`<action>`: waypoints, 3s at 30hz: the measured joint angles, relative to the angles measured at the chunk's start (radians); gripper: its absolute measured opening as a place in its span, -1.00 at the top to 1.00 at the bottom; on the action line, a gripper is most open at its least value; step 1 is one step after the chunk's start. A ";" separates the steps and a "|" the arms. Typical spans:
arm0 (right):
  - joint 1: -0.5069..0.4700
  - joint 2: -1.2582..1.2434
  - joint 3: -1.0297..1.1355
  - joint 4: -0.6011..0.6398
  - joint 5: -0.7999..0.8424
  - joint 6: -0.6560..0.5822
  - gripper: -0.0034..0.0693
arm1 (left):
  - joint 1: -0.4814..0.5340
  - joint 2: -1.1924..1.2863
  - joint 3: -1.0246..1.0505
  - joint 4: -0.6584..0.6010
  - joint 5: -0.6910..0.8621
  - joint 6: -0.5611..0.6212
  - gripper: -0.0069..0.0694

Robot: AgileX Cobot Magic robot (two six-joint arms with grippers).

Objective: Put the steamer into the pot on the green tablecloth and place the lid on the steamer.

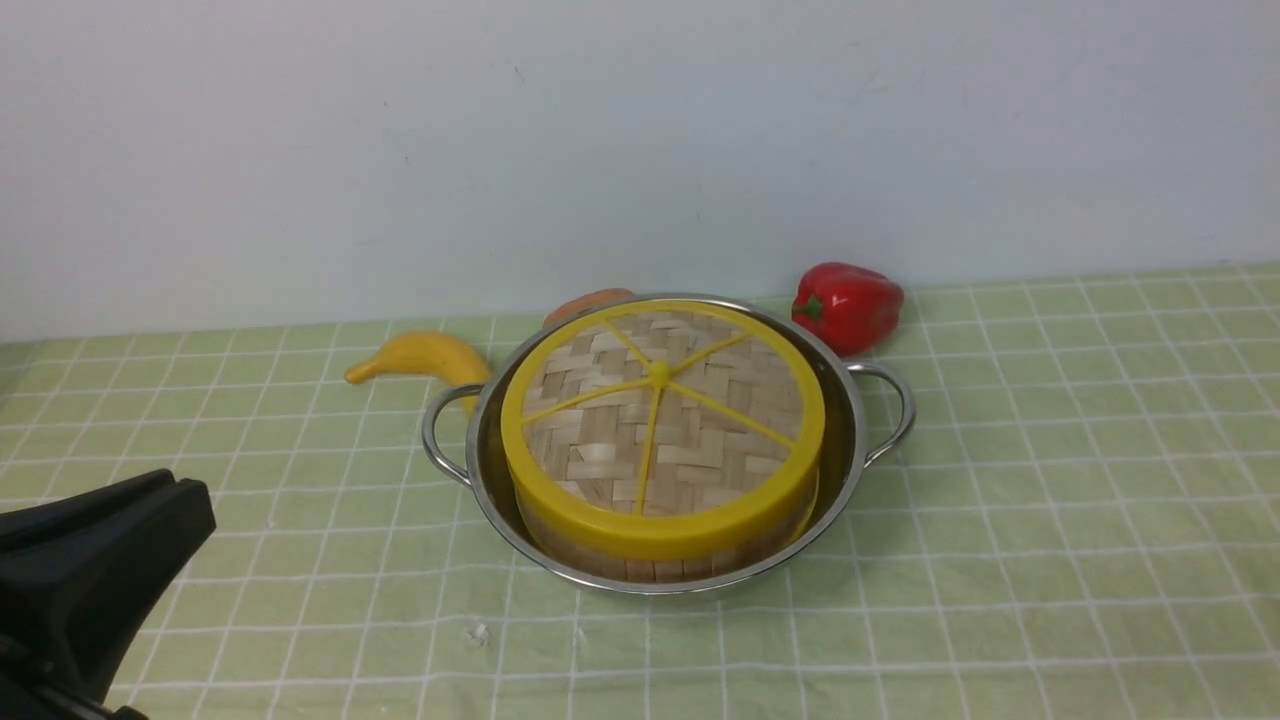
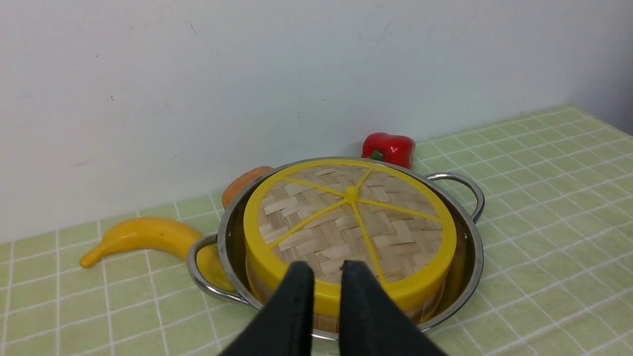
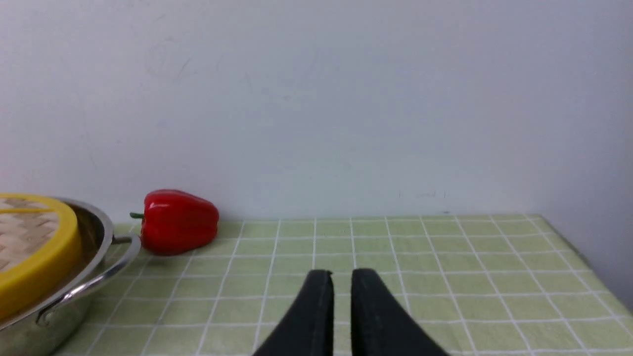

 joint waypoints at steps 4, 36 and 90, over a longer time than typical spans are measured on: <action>0.000 -0.005 0.001 0.000 0.000 0.014 0.66 | 0.000 0.000 0.000 0.000 0.000 0.001 0.57; 0.000 -0.005 0.002 -0.004 0.000 0.022 0.36 | 0.382 -0.423 0.507 0.111 -0.028 0.064 0.42; 0.000 -0.005 0.002 -0.004 -0.001 0.053 0.25 | 0.391 -0.444 0.548 0.109 -0.070 0.063 0.21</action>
